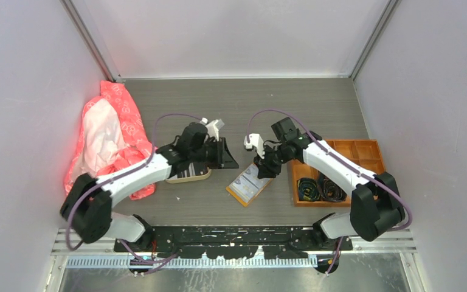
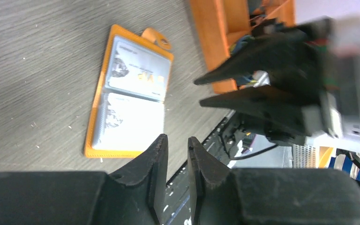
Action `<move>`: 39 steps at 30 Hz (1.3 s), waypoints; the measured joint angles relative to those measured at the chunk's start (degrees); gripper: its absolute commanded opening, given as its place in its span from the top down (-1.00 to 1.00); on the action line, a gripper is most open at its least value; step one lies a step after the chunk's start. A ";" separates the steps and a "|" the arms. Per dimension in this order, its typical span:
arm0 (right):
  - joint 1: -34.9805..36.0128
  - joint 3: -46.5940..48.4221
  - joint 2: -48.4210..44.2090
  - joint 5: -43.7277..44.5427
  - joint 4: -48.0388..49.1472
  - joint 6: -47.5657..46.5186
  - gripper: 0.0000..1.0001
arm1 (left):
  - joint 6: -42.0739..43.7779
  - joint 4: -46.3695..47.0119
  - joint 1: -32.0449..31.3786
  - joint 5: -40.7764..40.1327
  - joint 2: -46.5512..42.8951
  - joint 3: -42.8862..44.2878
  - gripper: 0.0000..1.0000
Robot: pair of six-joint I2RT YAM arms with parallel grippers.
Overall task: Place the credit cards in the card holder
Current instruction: Insert the credit card into the card holder.
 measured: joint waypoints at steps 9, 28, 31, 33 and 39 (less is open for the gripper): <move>-3.08 0.31 -3.69 -1.01 0.20 4.07 0.30 | -6.56 -4.24 -0.44 -1.73 -19.87 2.14 -0.83; -11.04 1.11 -5.09 -0.92 0.20 4.66 0.28 | -20.20 -24.55 -22.08 -25.75 -17.25 33.94 -0.99; -11.34 1.11 -3.93 -0.63 0.15 4.61 0.28 | -19.65 -25.62 -22.05 -26.82 -17.07 33.94 -0.99; -11.50 1.11 -3.41 -0.35 0.13 4.57 0.28 | -18.80 -25.66 -22.05 -27.43 -17.11 33.83 -0.99; -11.69 1.11 -2.54 -0.13 0.09 4.20 0.28 | -17.97 -22.64 -22.05 -26.88 -18.45 30.62 -0.99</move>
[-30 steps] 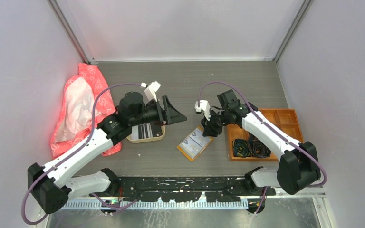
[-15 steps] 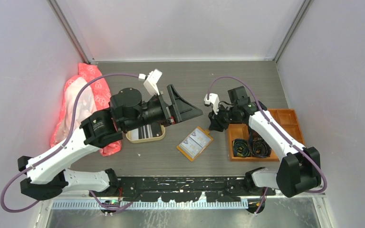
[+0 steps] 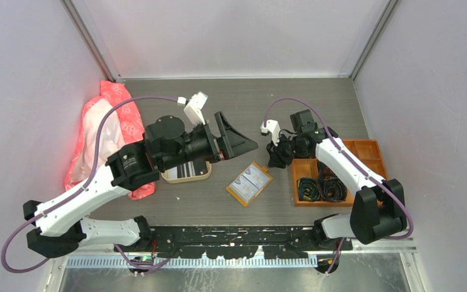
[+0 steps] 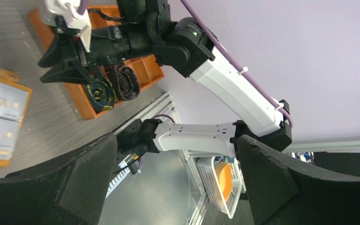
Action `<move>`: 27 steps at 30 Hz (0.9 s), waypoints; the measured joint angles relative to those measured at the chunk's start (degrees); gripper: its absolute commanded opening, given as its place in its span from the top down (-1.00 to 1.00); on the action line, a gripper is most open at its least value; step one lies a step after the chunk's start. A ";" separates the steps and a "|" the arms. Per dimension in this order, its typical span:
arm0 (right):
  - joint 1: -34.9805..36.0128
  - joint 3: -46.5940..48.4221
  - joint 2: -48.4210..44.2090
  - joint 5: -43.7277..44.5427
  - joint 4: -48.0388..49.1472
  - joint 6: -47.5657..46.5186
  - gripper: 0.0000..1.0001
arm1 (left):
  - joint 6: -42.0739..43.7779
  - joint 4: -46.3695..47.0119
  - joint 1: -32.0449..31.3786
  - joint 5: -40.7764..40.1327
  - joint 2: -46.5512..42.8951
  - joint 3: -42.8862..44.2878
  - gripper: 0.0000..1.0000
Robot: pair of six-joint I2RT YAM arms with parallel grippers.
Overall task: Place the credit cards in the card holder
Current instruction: Insert the credit card into the card holder.
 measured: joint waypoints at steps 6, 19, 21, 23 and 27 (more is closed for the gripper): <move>-0.07 0.00 0.00 0.00 0.00 -0.04 0.28 | -0.59 2.14 -1.03 2.56 1.22 -0.26 -0.99; -0.09 0.00 0.00 -0.02 0.00 -0.66 0.28 | -1.42 4.46 -3.34 5.29 2.25 0.61 -0.99; -0.09 0.00 0.00 -0.02 0.00 -0.81 0.28 | -1.73 4.92 -3.74 5.75 2.60 0.83 -0.99; -0.09 0.00 0.00 -0.02 0.00 -0.90 0.28 | -1.90 5.09 -4.09 6.16 2.95 1.16 -0.99; -0.11 0.00 0.00 -0.02 0.00 -1.05 0.28 | -1.88 5.33 -5.25 6.38 3.67 1.77 -0.99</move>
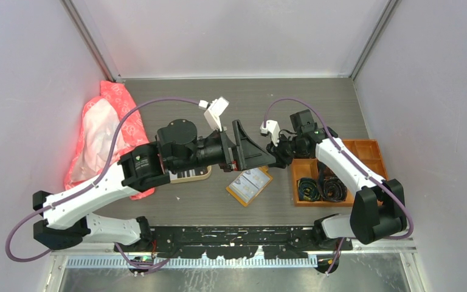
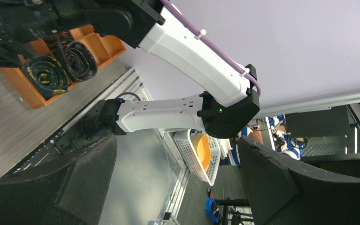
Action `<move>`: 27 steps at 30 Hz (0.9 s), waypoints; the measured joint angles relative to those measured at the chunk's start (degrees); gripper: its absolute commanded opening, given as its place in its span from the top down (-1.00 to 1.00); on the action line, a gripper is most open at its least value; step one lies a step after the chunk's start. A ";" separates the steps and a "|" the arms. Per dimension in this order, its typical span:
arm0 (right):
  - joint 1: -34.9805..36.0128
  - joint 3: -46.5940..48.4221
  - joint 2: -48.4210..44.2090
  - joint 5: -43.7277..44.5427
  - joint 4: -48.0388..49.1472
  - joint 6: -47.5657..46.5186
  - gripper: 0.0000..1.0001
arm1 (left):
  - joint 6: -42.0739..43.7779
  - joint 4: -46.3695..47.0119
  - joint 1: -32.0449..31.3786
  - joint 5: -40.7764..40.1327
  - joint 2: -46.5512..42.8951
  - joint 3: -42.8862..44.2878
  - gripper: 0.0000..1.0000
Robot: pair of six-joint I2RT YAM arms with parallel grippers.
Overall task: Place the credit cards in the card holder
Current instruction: Insert the credit card into the card holder.
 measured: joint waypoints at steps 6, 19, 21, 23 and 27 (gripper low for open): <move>0.02 0.00 -0.02 -0.02 0.00 -0.07 0.28 | 0.66 0.00 -2.16 -0.04 2.03 2.25 -0.99; 0.00 -0.13 -0.02 -0.07 0.02 -0.28 0.28 | 2.75 -0.15 -2.38 -5.86 1.92 2.38 -0.99; 0.00 -0.13 -0.02 -0.15 0.02 -0.31 0.28 | 2.75 -0.42 -2.38 -6.38 1.97 2.64 -0.99; 0.00 -0.13 -0.02 -0.22 0.02 -0.31 0.28 | 2.75 -0.66 -2.40 -6.86 2.21 3.52 -0.99; 0.00 -0.24 -0.02 -0.22 0.02 -0.44 0.28 | 2.89 -1.16 -2.40 -8.09 2.73 5.75 -0.99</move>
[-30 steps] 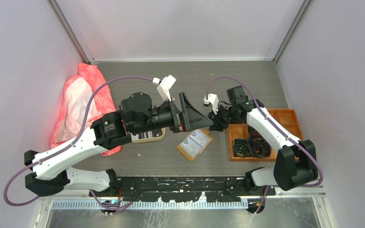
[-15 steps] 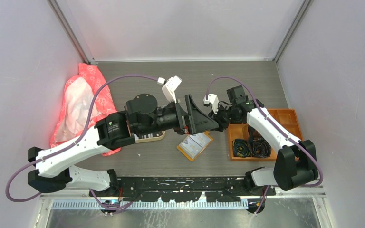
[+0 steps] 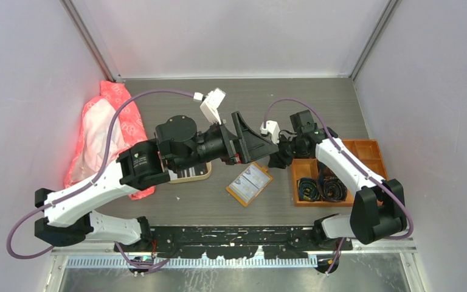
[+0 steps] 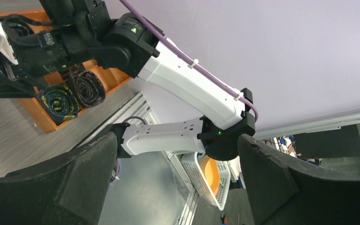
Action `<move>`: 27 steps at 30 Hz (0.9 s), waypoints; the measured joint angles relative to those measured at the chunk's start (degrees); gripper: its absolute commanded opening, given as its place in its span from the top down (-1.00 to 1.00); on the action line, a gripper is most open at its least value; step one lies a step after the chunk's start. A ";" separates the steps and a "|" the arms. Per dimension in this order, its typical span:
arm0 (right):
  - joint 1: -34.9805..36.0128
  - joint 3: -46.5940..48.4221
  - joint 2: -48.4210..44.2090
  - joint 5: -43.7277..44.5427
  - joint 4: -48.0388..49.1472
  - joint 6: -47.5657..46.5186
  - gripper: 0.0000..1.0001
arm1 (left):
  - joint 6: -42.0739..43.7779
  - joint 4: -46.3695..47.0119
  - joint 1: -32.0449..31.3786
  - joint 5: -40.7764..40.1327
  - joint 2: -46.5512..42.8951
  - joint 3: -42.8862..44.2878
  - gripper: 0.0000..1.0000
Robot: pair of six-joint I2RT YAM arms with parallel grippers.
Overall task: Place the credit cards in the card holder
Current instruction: Insert the credit card into the card holder.
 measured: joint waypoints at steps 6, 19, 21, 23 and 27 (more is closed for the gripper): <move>0.00 -0.09 0.02 -0.13 0.02 0.02 0.24 | 3.72 -0.48 0.00 -2.60 0.59 0.83 -0.99; 0.00 1.40 5.77 -4.09 1.77 10.82 0.03 | 28.52 20.81 15.45 -2.25 -8.92 -35.80 -0.88; 0.00 2.99 8.92 -4.52 1.66 13.55 0.03 | 28.83 22.97 19.39 1.44 -6.88 -39.50 -0.72; 0.00 4.79 12.26 -4.87 1.16 15.82 0.03 | 28.92 25.33 21.64 3.93 -4.57 -42.07 -0.53; 0.00 7.80 18.08 -5.68 -0.35 19.12 0.05 | 28.85 30.42 22.29 9.14 -1.36 -47.50 -0.11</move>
